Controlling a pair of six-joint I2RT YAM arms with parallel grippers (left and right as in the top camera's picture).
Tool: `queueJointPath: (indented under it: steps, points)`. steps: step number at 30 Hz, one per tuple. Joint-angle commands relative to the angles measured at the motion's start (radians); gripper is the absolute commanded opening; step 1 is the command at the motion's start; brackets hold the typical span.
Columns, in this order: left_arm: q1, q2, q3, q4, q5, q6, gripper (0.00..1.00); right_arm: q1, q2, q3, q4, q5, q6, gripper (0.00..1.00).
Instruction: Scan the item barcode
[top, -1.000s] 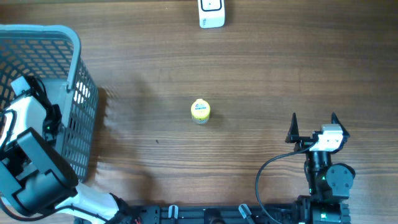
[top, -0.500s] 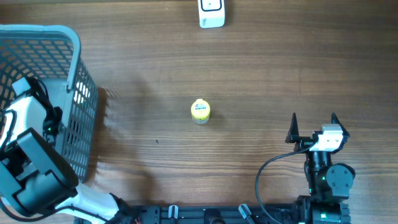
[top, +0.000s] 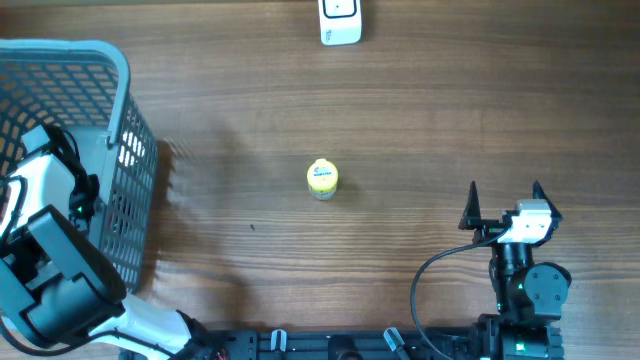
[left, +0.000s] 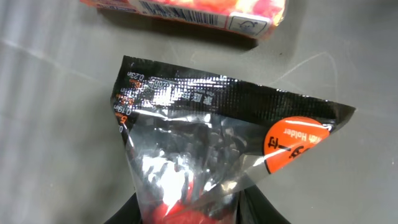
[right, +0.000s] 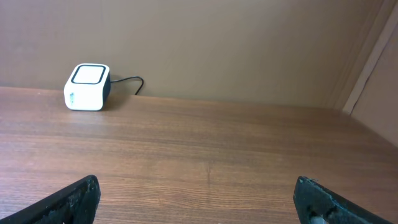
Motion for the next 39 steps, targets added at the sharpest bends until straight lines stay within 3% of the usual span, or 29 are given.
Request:
queueJointPath:
  steps: [1, 6, 19, 31, 39]
  points:
    - [0.002, 0.072, -0.059, -0.033, 0.076, 0.004, 0.25, -0.002, 0.002, -0.001, 0.002, -0.013, 0.015, 1.00]
    - [0.002, 0.072, -0.059, -0.032, 0.146, 0.004, 0.15, -0.002, 0.002, -0.001, 0.002, -0.013, 0.015, 1.00]
    - [0.002, 0.056, 0.040, -0.071, 0.306, 0.028, 0.14, -0.002, 0.002, -0.001, 0.002, -0.013, 0.015, 0.99]
    - [0.002, 0.021, 0.304, -0.209, 0.351, 0.058, 0.14, -0.002, 0.002, -0.001, 0.002, -0.013, 0.015, 1.00]
    - [0.002, 0.019, 0.503, -0.283, 0.463, 0.113, 0.14, -0.002, 0.002, -0.001, 0.002, -0.013, 0.015, 1.00]
